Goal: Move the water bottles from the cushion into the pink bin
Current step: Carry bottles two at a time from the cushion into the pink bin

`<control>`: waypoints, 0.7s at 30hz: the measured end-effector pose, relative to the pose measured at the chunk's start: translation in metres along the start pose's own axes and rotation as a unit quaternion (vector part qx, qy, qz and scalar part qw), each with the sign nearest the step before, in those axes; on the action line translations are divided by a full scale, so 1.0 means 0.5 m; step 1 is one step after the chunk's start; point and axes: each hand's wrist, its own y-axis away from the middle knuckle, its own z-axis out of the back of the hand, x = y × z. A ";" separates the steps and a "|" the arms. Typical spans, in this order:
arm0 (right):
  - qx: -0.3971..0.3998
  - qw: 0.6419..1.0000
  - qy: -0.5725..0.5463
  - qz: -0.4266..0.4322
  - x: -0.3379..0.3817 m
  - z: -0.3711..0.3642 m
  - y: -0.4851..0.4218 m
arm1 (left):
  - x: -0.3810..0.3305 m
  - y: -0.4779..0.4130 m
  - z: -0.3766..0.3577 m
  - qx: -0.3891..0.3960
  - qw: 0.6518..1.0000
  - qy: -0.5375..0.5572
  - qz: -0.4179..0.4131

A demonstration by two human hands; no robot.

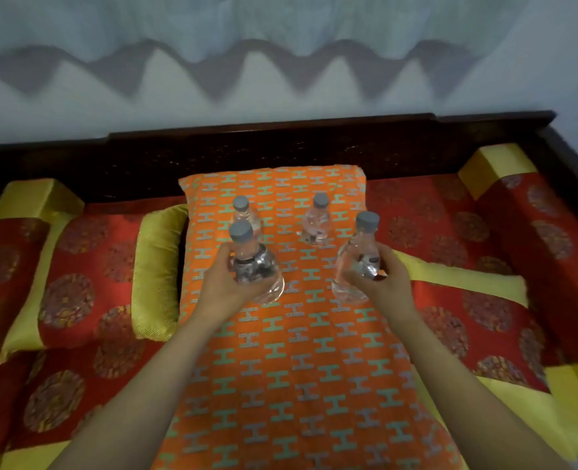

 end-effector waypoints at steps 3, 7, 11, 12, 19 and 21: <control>-0.024 0.999 -0.015 -0.025 0.033 0.044 0.042 | -0.051 0.014 -0.002 0.011 0.999 -0.003 -0.044; -0.101 0.995 -0.020 -0.002 0.073 0.132 0.113 | -0.109 0.032 -0.036 0.030 0.996 0.008 -0.085; -0.195 0.980 -0.012 -0.021 0.087 0.242 0.191 | -0.166 0.067 -0.111 0.082 0.990 0.005 -0.118; -0.215 0.976 -0.013 -0.028 0.089 0.269 0.213 | -0.184 0.079 -0.133 0.096 0.988 0.001 -0.121; -0.330 0.943 0.022 -0.038 0.098 0.485 0.360 | -0.331 0.166 -0.321 0.196 0.967 0.002 -0.164; -0.354 0.934 0.025 -0.040 0.104 0.542 0.390 | -0.371 0.187 -0.373 0.213 0.961 -0.005 -0.174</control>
